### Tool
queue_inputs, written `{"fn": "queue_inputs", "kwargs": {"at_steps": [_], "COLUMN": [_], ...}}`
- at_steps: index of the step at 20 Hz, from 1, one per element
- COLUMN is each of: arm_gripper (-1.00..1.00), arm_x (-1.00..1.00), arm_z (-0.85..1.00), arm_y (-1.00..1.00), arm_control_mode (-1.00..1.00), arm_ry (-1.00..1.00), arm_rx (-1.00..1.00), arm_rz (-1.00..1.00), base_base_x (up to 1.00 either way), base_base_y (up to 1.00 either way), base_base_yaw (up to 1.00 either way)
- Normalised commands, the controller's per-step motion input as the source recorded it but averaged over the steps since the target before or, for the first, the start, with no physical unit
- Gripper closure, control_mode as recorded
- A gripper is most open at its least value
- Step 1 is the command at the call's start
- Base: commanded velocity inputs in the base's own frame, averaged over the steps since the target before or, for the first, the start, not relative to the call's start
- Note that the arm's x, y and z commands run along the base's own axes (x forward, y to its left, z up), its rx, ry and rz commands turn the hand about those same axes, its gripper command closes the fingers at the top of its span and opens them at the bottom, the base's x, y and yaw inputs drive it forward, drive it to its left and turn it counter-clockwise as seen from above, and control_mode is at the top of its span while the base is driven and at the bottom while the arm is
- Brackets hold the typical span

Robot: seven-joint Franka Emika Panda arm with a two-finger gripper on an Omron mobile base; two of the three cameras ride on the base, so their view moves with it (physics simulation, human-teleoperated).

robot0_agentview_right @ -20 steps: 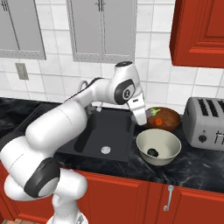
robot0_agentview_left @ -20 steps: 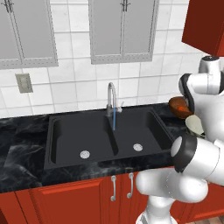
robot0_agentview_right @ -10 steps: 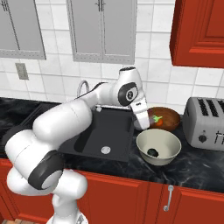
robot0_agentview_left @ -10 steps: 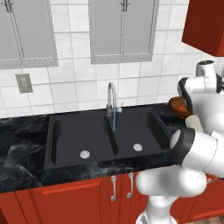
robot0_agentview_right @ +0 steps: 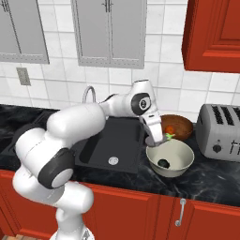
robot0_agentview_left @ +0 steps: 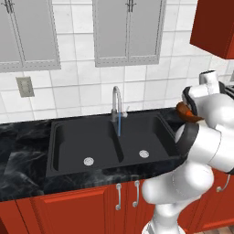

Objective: Pick the eggplants from the sink and place them in one bowl. Place the apple in the other bowl. Then turn off the sink faucet.

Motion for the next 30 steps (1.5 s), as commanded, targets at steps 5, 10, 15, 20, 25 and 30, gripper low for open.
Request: {"fn": "queue_inputs", "kwargs": {"at_steps": [5, 10, 15, 20, 25, 30], "arm_gripper": [1.0, 1.0, 1.0, 1.0, 1.0, 1.0], "arm_x": [0.11, 0.23, 0.1, 0.09, 0.25, 0.25], "arm_z": [-0.4, -0.18, -0.01, -0.07, -0.23, -0.18], "arm_y": [-0.01, -0.14, -0.36, -0.3, -0.04, 0.0], "arm_control_mode": [-1.0, -1.0, -1.0, -1.0, -1.0, -1.0], "arm_ry": [0.04, 0.0, 0.0, 0.0, 0.0, 0.0], "arm_rx": [0.12, 0.22, 0.15, 0.09, 0.06, 0.04], "arm_rz": [0.01, 0.0, 0.0, 0.0, 0.0, 0.0], "base_base_x": [0.0, 0.0, 0.0, 0.0, 0.0, 0.0], "base_base_y": [0.0, 0.0, 0.0, 0.0, 0.0, 0.0], "base_base_yaw": [0.0, 0.0, 0.0, 0.0, 0.0, 0.0]}}
